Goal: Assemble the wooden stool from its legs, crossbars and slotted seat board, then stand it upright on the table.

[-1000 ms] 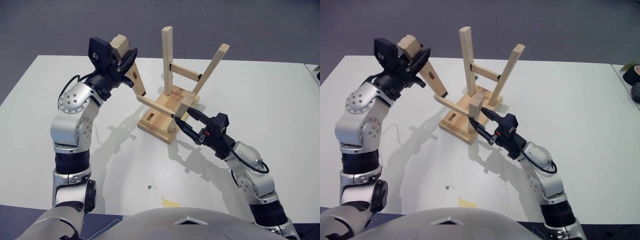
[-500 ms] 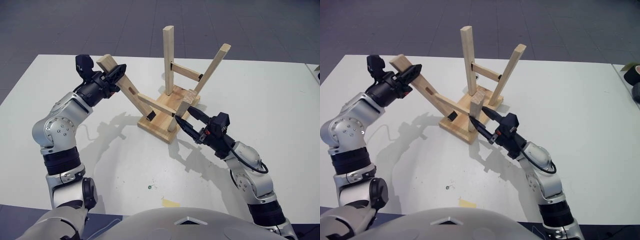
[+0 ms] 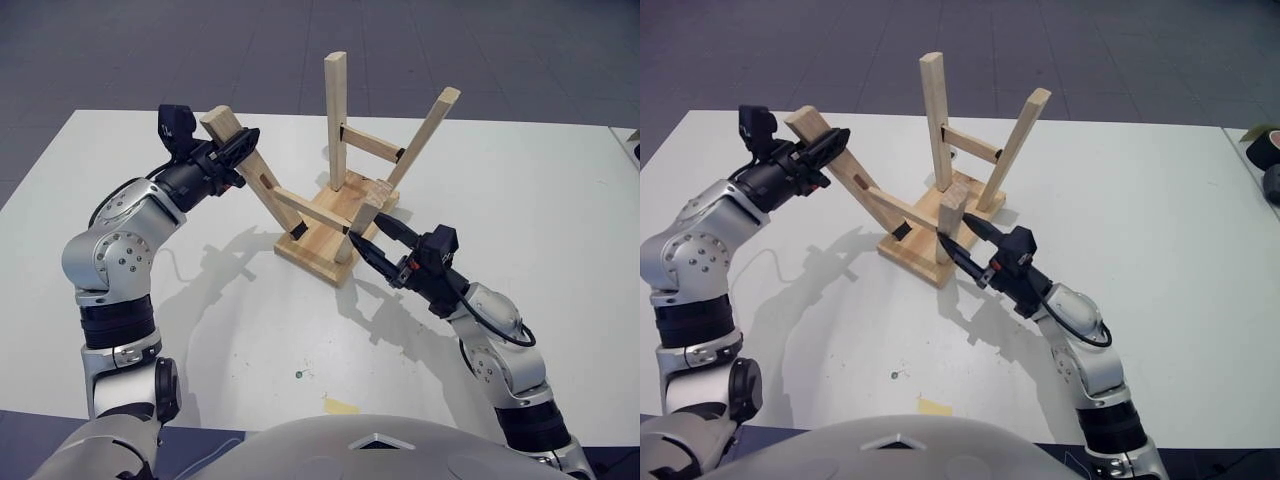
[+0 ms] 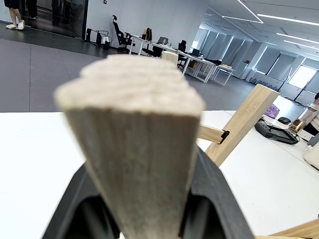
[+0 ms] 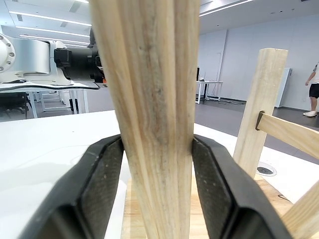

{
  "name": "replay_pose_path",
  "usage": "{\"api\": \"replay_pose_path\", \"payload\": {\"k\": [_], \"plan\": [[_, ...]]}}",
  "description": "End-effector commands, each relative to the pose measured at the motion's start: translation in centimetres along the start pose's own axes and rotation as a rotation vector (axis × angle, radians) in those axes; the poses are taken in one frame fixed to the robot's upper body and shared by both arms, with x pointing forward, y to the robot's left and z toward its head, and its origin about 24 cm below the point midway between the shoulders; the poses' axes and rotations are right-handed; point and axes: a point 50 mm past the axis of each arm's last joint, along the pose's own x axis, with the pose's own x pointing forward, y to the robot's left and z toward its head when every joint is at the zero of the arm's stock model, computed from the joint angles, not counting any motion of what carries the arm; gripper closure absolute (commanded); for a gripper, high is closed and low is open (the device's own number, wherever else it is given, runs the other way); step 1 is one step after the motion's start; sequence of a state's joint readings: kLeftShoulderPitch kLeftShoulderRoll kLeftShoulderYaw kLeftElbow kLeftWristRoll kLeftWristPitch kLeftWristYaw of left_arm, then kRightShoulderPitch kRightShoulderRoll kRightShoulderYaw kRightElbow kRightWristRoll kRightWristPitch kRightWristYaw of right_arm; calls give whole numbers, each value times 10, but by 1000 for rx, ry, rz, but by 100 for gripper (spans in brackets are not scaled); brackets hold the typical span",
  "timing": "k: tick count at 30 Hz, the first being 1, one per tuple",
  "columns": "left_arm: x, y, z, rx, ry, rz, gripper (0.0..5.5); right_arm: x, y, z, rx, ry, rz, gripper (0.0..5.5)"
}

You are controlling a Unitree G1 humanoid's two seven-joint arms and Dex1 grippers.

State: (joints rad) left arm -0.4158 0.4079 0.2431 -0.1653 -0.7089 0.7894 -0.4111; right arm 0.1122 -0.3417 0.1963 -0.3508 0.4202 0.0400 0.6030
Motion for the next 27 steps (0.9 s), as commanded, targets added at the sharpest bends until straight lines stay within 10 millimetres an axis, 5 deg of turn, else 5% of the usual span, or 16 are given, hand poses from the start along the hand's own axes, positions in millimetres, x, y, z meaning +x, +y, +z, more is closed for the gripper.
{"api": "replay_pose_path", "payload": {"k": [1, 27], "plan": [[-3, -4, -15, 45, 72, 46, 447, -15, -2, -31, 59, 191, -37, 335], [-1, -26, -28, 223, 138, -81, 446, -4, 1, -23, 10, 208, -22, 336]]}}
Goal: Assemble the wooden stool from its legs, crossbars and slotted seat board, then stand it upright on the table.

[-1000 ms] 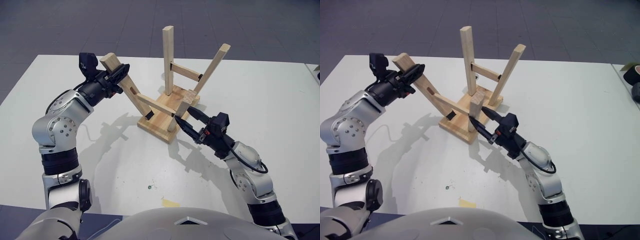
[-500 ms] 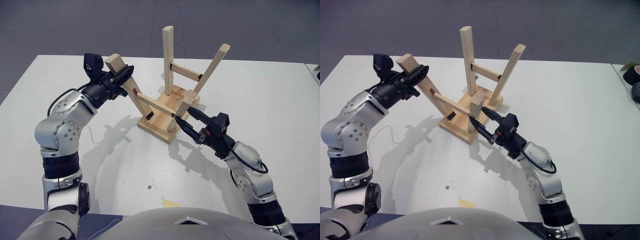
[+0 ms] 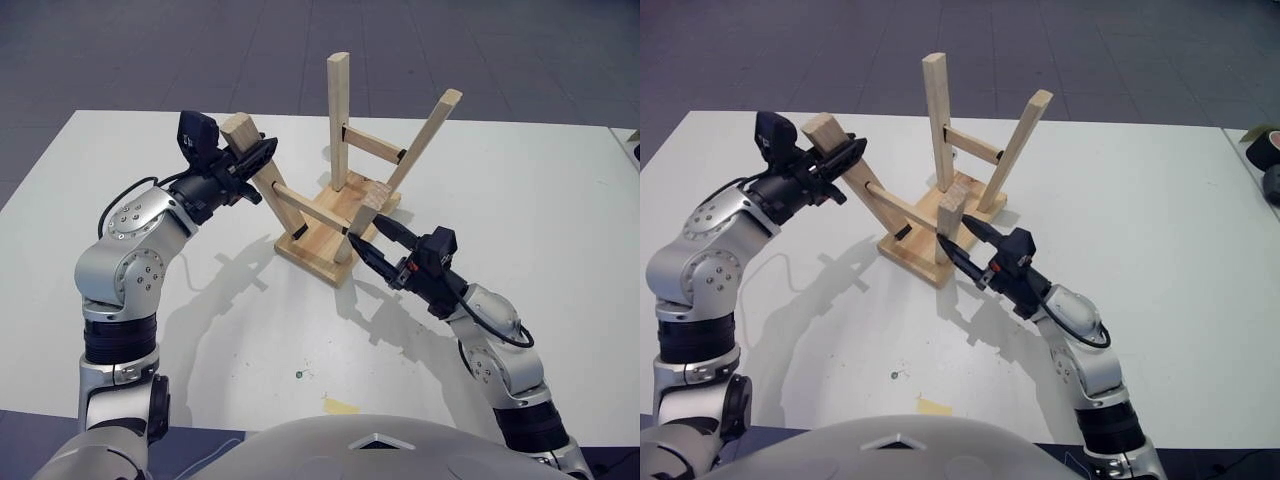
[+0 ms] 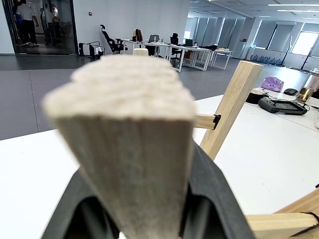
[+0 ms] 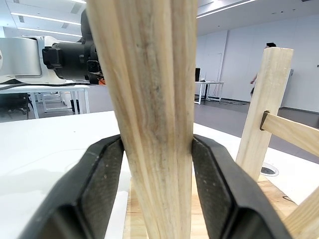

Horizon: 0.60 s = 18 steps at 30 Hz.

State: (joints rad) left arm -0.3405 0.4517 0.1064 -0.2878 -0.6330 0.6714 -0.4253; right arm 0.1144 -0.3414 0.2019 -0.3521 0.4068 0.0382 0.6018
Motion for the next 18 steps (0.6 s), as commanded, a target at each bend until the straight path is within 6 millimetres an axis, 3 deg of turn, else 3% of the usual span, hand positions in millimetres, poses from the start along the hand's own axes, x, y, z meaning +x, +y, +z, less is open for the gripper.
{"api": "replay_pose_path", "payload": {"k": [1, 5, 9, 14, 18], "plan": [[2, -10, -20, 44, 126, -42, 446, -2, -1, -20, 2, 205, -24, 336], [6, -29, -27, 93, 155, -117, 445, 4, -5, -12, -34, 218, -33, 338], [2, -39, -47, 68, 225, -145, 442, 5, -8, -8, -7, 214, -62, 338], [-12, -44, -91, 64, 402, -160, 442, -6, -14, -27, 24, 379, -110, 338], [-12, -46, -98, 86, 406, -149, 441, -9, -24, -33, 8, 442, -173, 338]]}}
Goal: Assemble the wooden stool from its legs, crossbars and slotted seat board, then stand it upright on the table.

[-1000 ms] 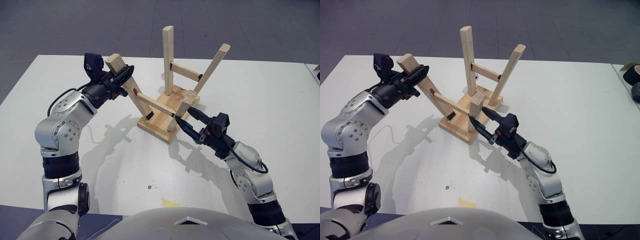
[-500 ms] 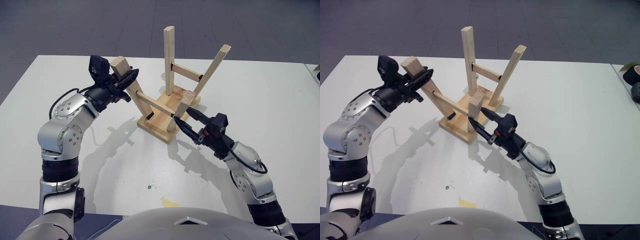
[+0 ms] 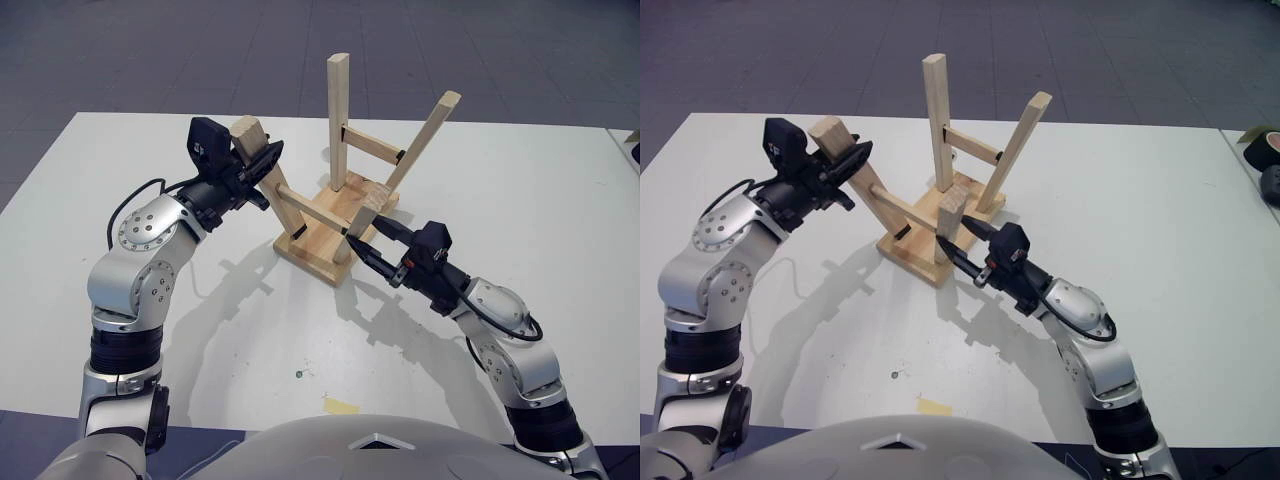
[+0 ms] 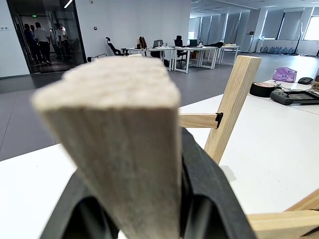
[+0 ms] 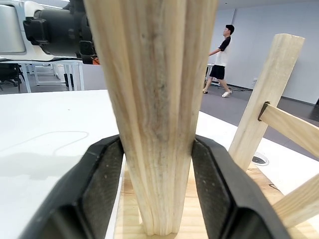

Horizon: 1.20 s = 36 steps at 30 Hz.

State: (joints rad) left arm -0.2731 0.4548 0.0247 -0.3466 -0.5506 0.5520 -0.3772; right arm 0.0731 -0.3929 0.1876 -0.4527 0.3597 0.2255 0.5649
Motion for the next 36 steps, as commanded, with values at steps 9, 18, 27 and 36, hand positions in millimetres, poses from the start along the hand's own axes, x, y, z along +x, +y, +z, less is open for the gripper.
{"api": "replay_pose_path", "payload": {"k": [9, 18, 27, 36], "plan": [[-4, -27, -69, -6, 327, -112, 435, 6, -26, -7, 145, 6, -188, 163], [0, -24, -59, -1, 287, -86, 431, 0, -27, 44, 476, -307, -7, 21], [16, -20, 17, -56, 16, -79, 334, -1, -42, 65, 540, -385, -24, 10], [19, -28, 83, -112, -188, -181, 194, -3, -42, 55, 554, -360, -62, 10]]}}
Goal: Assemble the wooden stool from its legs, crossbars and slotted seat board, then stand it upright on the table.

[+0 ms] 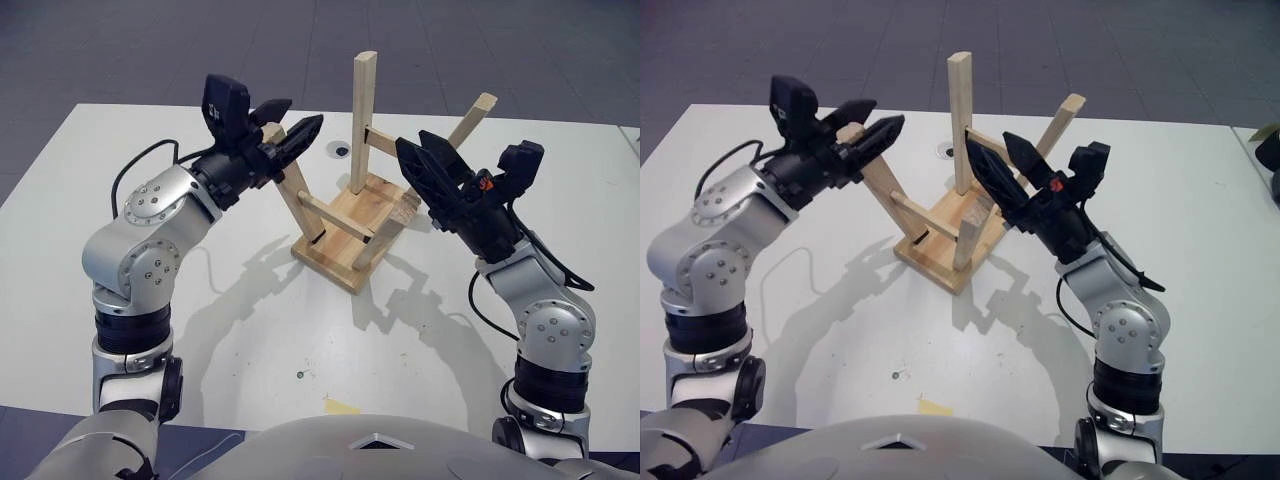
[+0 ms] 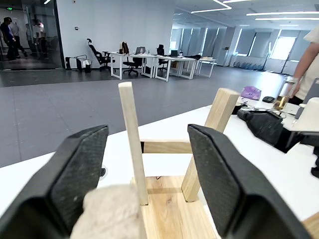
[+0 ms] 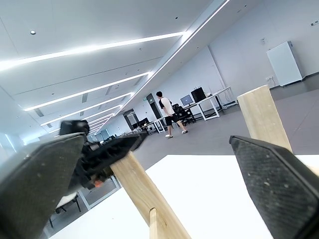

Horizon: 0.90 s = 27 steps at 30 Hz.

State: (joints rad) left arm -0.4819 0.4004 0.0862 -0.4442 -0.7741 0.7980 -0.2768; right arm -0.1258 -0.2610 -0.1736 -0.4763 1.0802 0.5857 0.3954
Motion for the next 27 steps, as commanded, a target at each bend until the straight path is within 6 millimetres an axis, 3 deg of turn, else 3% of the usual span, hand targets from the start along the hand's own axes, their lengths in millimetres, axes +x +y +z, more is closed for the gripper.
{"api": "replay_pose_path", "payload": {"k": [1, 7, 10, 12, 15, 17, 18, 21, 27], "plan": [[5, -9, 37, -1, -120, -59, 181, -3, -4, -5, 6, 14, -33, 10], [21, -2, 121, 40, -430, -25, 88, -2, -5, -7, 5, 12, -49, 10], [28, -12, 135, 39, -482, -79, 40, 0, -6, -5, 3, 3, -51, 10], [34, -8, 116, 39, -412, -72, 13, 1, -5, -5, 1, -2, -52, 10], [43, 18, 24, -9, -60, 10, 13, 1, -5, -7, 5, 0, -70, 10], [35, 18, -21, -9, 91, 28, 13, 1, -5, -11, 5, 12, -79, 10], [32, 10, -28, -40, 102, 0, 13, 0, -4, -11, 3, 16, -83, 10], [33, -9, -25, -97, 58, -58, 13, -1, -5, -13, -3, 23, -96, 10], [35, -14, -10, -112, 1, -53, 13, -1, -6, -17, -8, 21, -109, 10]]}}
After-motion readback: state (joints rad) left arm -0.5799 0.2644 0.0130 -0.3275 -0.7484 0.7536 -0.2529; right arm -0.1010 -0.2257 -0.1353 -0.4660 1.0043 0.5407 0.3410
